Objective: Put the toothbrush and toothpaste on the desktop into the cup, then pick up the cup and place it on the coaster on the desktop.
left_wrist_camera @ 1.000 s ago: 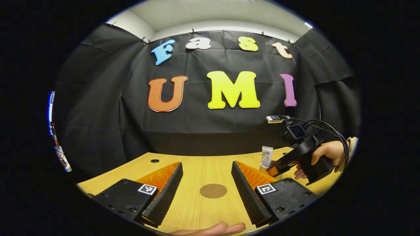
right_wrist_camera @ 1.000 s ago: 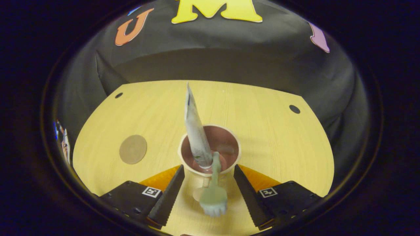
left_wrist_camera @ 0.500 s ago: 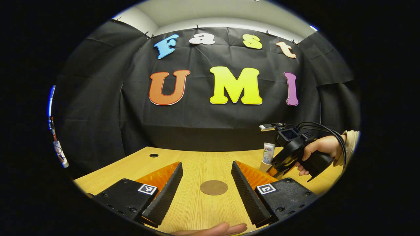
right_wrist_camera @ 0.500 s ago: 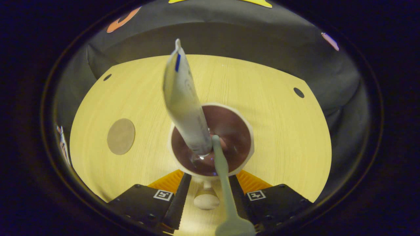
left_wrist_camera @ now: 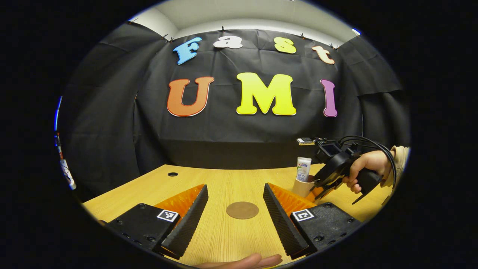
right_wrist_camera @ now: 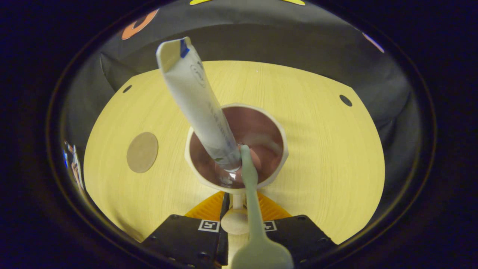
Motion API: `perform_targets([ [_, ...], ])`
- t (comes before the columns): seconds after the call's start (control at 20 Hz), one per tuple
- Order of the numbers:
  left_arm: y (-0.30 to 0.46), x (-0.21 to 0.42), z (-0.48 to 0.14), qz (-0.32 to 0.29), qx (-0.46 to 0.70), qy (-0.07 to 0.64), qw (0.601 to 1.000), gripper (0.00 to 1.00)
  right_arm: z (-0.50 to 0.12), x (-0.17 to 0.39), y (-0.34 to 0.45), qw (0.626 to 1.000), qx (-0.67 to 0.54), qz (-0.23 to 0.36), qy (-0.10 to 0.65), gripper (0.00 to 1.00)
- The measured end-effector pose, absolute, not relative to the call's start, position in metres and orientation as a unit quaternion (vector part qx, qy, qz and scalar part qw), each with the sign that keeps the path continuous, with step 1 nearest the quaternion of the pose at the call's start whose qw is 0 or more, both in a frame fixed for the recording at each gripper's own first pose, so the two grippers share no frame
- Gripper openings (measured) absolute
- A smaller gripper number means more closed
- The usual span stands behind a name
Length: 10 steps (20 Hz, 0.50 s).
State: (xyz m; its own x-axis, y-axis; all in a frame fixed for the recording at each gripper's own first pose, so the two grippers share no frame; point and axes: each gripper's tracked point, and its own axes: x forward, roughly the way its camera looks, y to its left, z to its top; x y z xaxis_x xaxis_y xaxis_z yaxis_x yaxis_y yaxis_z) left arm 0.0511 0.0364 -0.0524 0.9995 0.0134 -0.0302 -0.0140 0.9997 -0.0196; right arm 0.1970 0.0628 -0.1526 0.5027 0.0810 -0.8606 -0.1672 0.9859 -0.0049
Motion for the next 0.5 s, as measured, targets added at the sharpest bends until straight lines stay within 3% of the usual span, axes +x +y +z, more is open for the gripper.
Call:
perform_targets([
  [0.5, 0.062, 0.037, -0.052, 0.031, -0.014, 0.004, 0.999, 0.95, -0.146, 0.206, 0.068, 0.881, -0.058, 0.108, 0.456, 0.21],
])
